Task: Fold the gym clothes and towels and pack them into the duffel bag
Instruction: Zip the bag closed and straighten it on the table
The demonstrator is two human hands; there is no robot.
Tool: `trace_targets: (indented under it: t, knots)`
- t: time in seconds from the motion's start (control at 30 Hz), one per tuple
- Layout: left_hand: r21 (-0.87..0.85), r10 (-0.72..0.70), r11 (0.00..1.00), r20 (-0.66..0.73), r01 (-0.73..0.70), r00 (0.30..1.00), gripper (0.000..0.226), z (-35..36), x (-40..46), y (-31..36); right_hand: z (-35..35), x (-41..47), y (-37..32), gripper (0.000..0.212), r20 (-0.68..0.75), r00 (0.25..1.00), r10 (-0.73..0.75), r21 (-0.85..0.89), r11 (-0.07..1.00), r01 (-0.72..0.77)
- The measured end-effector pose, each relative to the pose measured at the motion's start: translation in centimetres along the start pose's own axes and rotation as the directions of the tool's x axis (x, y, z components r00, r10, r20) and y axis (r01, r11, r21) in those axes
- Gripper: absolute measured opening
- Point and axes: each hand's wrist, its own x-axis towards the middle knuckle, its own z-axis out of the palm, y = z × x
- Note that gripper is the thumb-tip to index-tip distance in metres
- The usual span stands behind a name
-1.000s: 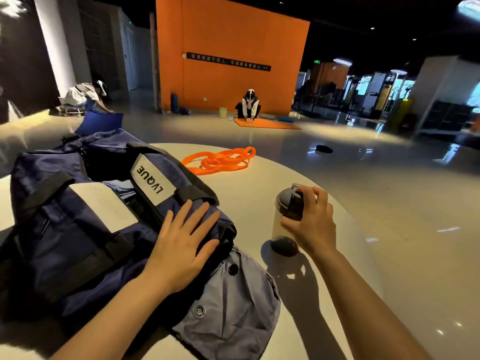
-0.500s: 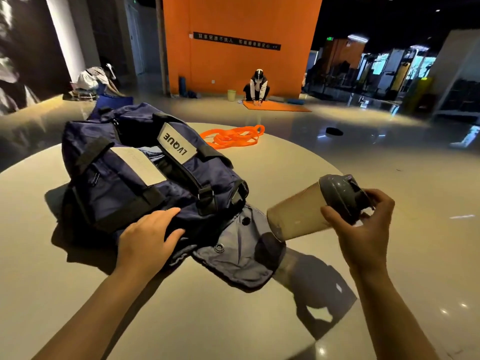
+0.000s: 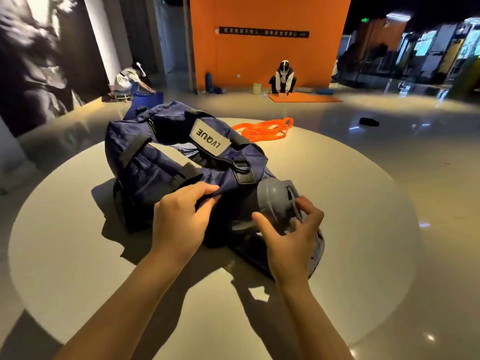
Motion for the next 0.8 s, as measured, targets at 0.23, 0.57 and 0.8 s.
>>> trace_targets:
  t: [0.23,0.57,0.8]
  knots:
    - [-0.119,-0.082,0.989,0.007,0.082,0.997,0.017,0.8,0.6,1.0,-2.0,-0.8,1.0,0.056,0.094,0.990,0.108,-0.040,0.994,-0.104]
    - [-0.275,0.027,0.961,0.050,-0.012,0.998,0.017,-0.5,0.5,5.7,0.5,-0.2,0.1,0.065,0.312,0.950,0.026,-0.171,0.985,0.030]
    - [-0.311,-0.105,0.944,0.049,0.115,0.993,0.020,0.1,0.7,5.6,-1.9,-1.1,0.3,0.045,0.369,0.912,0.177,-0.195,0.975,-0.110]
